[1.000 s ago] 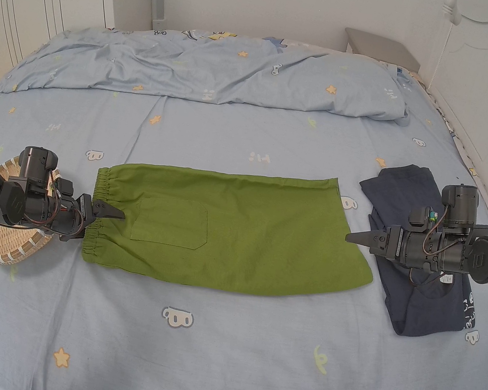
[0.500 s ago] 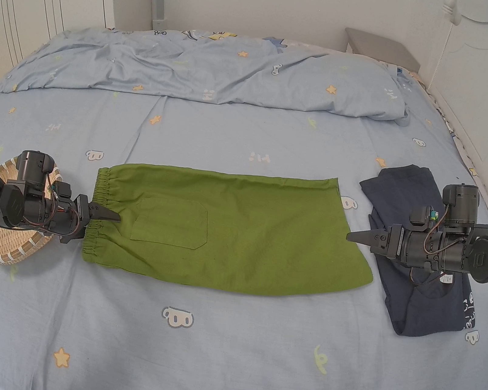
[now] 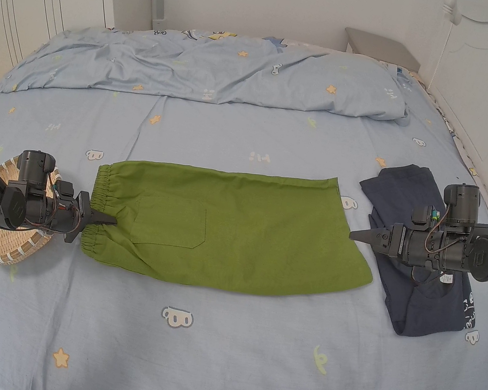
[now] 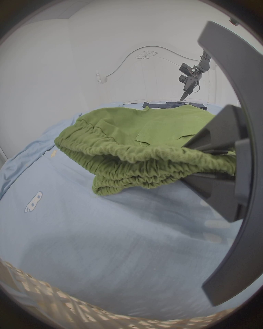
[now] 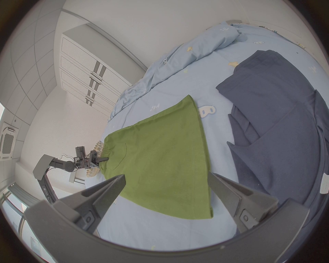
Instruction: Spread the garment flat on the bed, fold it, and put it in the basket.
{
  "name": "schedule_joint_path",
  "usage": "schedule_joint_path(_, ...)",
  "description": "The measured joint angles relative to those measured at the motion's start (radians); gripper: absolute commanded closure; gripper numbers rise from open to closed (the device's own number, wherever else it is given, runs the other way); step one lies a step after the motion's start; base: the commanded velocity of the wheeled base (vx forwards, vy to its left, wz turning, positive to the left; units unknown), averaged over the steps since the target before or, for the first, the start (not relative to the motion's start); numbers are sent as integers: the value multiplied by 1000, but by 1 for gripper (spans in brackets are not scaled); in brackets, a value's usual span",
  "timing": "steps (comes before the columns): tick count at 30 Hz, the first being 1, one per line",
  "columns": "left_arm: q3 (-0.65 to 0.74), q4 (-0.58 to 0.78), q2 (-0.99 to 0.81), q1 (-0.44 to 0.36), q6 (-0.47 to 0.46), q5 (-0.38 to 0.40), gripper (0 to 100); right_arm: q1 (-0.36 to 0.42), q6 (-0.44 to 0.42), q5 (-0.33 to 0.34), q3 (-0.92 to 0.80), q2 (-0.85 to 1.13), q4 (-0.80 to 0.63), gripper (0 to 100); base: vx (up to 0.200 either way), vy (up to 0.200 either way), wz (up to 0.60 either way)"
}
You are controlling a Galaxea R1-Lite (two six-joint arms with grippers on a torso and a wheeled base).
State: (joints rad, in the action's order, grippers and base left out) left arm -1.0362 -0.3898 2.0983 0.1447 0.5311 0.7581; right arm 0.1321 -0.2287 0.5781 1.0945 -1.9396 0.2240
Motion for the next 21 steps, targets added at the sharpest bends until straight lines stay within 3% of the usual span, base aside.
schedule_joint_path(11, -3, 6, -46, 18, 19, 0, 100, -39, 9, -23, 52, -124, -3, 0, 0, 0, 0)
schedule_joint_path(21, -2, 0, -50, 15, 16, -1, 100, -22, 5, -7, 69, -192, -1, 0, 0, 0, 0)
